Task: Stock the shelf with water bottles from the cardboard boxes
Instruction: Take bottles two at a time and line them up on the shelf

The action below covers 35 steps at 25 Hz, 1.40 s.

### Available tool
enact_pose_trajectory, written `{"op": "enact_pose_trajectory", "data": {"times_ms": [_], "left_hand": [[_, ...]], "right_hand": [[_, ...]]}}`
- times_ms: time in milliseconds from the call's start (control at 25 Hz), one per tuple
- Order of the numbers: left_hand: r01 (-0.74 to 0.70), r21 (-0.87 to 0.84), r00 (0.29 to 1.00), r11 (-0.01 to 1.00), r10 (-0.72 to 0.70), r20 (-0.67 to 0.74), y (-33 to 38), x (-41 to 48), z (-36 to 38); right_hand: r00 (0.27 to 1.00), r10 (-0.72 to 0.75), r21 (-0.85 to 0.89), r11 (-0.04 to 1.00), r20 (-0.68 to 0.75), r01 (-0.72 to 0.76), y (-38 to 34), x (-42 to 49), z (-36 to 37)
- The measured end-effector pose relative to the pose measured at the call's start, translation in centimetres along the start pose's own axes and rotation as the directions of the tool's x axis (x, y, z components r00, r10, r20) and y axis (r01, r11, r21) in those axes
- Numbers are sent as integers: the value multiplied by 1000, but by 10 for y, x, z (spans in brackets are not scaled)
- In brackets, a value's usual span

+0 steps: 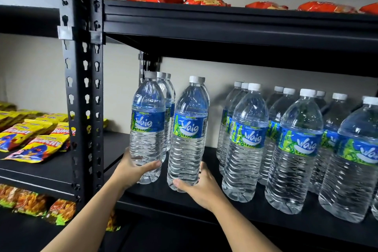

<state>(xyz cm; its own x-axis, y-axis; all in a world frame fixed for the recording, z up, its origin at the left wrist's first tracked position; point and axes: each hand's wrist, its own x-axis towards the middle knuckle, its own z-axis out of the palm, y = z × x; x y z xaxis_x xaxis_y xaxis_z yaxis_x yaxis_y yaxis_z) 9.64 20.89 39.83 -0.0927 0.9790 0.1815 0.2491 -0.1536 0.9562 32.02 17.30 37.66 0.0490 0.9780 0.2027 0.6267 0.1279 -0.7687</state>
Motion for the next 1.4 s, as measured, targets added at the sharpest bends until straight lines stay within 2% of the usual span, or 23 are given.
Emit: {"op": "enact_pose_trajectory", "data": {"times_ms": [160, 480, 680, 1000, 1160, 1280, 1400], "left_hand": [[32, 25, 999, 999, -32, 13, -3, 7, 2], [8, 34, 999, 999, -7, -41, 1, -3, 4], [-13, 19, 998, 1000, 14, -61, 4, -7, 5], [24, 135, 999, 990, -21, -28, -2, -4, 6], [34, 215, 998, 976, -22, -57, -6, -7, 13], [108, 423, 993, 900, -77, -91, -13, -14, 16], [132, 708, 988, 694, -34, -151, -21, -27, 22]], "right_hand": [[1000, 0, 21, 1000, -18, 0, 4, 3, 3], [1000, 15, 15, 1000, -22, -15, 5, 4, 5], [1000, 14, 16, 1000, 23, -15, 4, 2, 2], [998, 42, -3, 999, 44, -42, 5, 4, 1], [998, 38, -5, 999, 56, -38, 0, 1, -2], [998, 27, -45, 999, 64, -24, -3, -3, -5], [997, 6, -177, 984, 82, 9, -2, -10, -10]]}}
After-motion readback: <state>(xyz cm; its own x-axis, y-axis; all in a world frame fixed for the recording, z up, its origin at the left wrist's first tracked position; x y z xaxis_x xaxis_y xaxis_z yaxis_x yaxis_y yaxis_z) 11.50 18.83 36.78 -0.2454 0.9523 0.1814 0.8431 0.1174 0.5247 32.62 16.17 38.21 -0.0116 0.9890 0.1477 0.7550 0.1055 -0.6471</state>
